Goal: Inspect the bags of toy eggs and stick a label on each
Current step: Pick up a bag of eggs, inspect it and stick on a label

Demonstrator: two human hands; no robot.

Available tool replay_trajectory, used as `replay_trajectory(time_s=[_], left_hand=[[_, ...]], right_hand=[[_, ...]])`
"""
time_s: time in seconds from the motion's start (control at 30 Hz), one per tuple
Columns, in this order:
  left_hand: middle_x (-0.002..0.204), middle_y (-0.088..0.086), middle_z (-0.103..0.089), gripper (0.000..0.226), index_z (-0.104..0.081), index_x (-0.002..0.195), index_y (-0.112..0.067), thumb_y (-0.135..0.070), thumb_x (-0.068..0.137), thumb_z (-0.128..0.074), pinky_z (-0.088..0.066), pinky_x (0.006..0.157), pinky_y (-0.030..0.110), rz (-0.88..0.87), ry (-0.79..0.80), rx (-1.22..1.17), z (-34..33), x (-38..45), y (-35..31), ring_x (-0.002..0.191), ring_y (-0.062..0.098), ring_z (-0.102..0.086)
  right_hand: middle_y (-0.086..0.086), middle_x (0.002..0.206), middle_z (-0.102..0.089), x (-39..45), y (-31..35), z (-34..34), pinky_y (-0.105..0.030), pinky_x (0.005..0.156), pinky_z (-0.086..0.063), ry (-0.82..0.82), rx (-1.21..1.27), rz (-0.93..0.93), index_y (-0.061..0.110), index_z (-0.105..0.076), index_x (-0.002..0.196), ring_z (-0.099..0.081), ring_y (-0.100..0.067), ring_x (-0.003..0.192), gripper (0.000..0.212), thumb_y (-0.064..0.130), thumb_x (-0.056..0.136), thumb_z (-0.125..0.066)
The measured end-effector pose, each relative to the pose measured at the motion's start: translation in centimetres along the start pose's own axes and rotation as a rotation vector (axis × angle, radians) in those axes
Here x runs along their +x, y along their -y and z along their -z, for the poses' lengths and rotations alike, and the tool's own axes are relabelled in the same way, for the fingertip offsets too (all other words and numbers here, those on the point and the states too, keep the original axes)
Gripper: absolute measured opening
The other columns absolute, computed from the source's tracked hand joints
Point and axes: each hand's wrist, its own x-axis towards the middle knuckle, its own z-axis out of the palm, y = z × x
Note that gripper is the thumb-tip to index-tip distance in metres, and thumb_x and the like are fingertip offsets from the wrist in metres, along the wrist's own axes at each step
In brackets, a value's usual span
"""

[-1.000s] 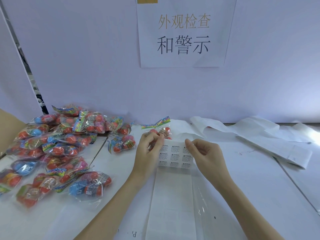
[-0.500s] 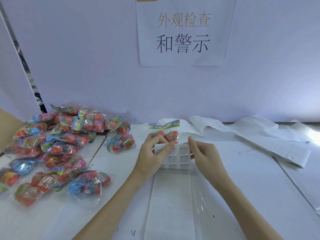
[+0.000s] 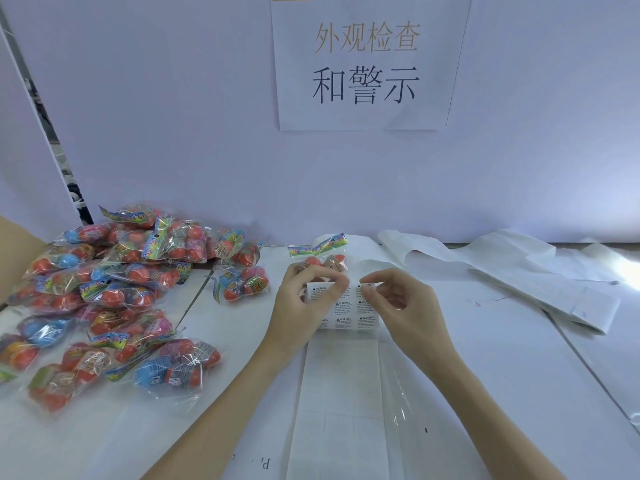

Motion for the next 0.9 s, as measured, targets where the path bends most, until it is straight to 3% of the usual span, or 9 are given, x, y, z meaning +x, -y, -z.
replay_trajectory(time_s=[0.07,0.2,0.4,0.57,0.73,0.9], left_hand=[[0.109,-0.001,-0.06,0.002,-0.081,0.088,-0.025,-0.026,0.087,-0.083,-0.053,0.086,0.025,0.014,0.02,0.0,0.06,0.01,0.14,0.111,0.012,-0.063],[0.105,-0.001,-0.061,0.012,-0.079,0.078,-0.022,-0.023,0.089,-0.082,-0.048,0.074,0.018,0.075,0.012,-0.032,0.12,0.09,0.05,0.1,0.01,-0.064],[0.101,-0.003,-0.061,0.022,-0.073,0.07,-0.022,-0.024,0.092,-0.079,-0.05,0.079,0.027,0.091,0.018,-0.041,0.03,0.3,0.26,0.101,0.018,-0.066],[0.102,-0.001,-0.061,0.022,-0.073,0.07,-0.023,-0.025,0.091,-0.08,-0.051,0.086,0.037,0.097,0.025,-0.035,0.07,0.32,0.4,0.106,0.022,-0.066],[0.104,0.001,-0.062,0.019,-0.075,0.073,-0.02,-0.024,0.091,-0.08,-0.05,0.086,0.031,0.101,0.022,-0.047,0.15,0.33,0.33,0.107,0.02,-0.064],[0.105,0.001,-0.064,0.019,-0.075,0.073,-0.019,-0.023,0.091,-0.08,-0.048,0.085,0.028,0.096,0.013,-0.029,0.18,0.38,0.43,0.104,0.016,-0.064]], right_hand=[[0.01,0.07,-0.071,-0.06,0.01,0.03,-0.015,0.072,-0.051,0.005,-0.016,0.018,0.027,-0.074,0.093,-0.069,-0.007,0.072,0.014,0.012,0.094,-0.075],[0.003,0.068,-0.069,-0.2,0.18,-0.02,-0.015,0.07,-0.05,0.015,-0.014,0.059,0.026,-0.07,0.097,-0.068,-0.01,0.069,0.015,0.012,0.095,-0.075],[0.008,0.071,-0.07,-0.17,0.11,-0.18,-0.017,0.072,-0.052,0.024,-0.049,0.071,0.028,-0.073,0.099,-0.069,-0.01,0.071,0.016,0.013,0.095,-0.075],[0.003,0.071,-0.069,-0.26,0.07,-0.24,-0.016,0.07,-0.05,0.024,-0.072,0.086,0.027,-0.066,0.09,-0.067,-0.012,0.07,0.018,0.012,0.095,-0.074],[0.005,0.073,-0.071,-0.35,0.19,-0.18,-0.013,0.071,-0.049,0.041,-0.067,0.093,0.029,-0.064,0.103,-0.069,-0.012,0.073,0.018,0.014,0.097,-0.071],[0.013,0.086,-0.073,-0.32,0.23,-0.14,-0.012,0.073,-0.049,0.005,-0.099,0.083,0.027,-0.064,0.091,-0.071,-0.006,0.083,0.019,0.01,0.098,-0.068]])
